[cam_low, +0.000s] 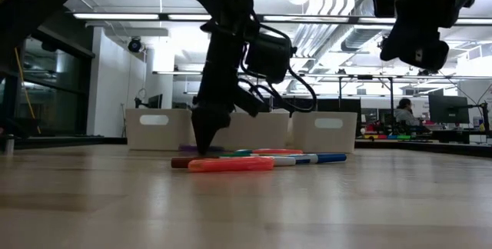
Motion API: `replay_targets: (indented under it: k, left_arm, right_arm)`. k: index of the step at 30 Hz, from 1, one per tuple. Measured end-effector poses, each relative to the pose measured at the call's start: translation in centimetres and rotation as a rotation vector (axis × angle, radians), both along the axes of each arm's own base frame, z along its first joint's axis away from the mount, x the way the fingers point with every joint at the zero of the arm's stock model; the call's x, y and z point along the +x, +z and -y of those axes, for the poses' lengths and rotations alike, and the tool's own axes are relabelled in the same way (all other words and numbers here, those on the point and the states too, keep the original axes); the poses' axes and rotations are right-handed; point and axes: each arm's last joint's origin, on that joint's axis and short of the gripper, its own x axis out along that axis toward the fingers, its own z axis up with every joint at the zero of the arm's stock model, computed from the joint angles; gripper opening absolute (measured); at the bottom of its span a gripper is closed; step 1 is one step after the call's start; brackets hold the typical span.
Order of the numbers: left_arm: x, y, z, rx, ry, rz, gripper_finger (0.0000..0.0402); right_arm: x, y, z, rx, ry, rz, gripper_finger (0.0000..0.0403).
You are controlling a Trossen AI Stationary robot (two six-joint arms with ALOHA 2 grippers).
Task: Pick & Place Markers
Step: Put the purple pen into the middle white bin
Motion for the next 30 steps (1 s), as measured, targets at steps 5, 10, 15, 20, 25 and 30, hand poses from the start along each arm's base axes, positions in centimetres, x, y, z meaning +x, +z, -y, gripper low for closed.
replay_targets:
  k: [5,10,15,20,25,30]
  left_arm:
    - [0.0,-0.2,0.1,-0.078,0.011,0.001,0.0176]
    - [-0.1,-0.2,0.9,0.007,0.028,-0.021,0.0174]
    - [-0.5,0.2,1.9,0.055,0.015,-0.056,0.0159]
    - [-0.2,0.5,2.0,0.064,0.023,-0.022,0.015]
    - [-0.1,0.5,1.2,0.07,0.057,0.001,0.015]
    - [-0.3,0.5,-0.3,0.076,0.123,0.01,0.015]
  right_arm:
    - [0.1,0.1,0.0,0.009,0.006,0.014,0.0]
    - [0.1,0.1,0.0,0.006,0.004,0.012,0.0]
    - [0.1,0.1,0.0,-0.008,0.001,0.014,0.0]
    - [0.1,0.1,0.0,-0.013,-0.004,0.015,0.0]
    - [0.1,0.2,0.0,-0.01,-0.003,0.023,0.0]
    - [0.2,0.2,0.0,-0.008,-0.003,0.029,0.0]
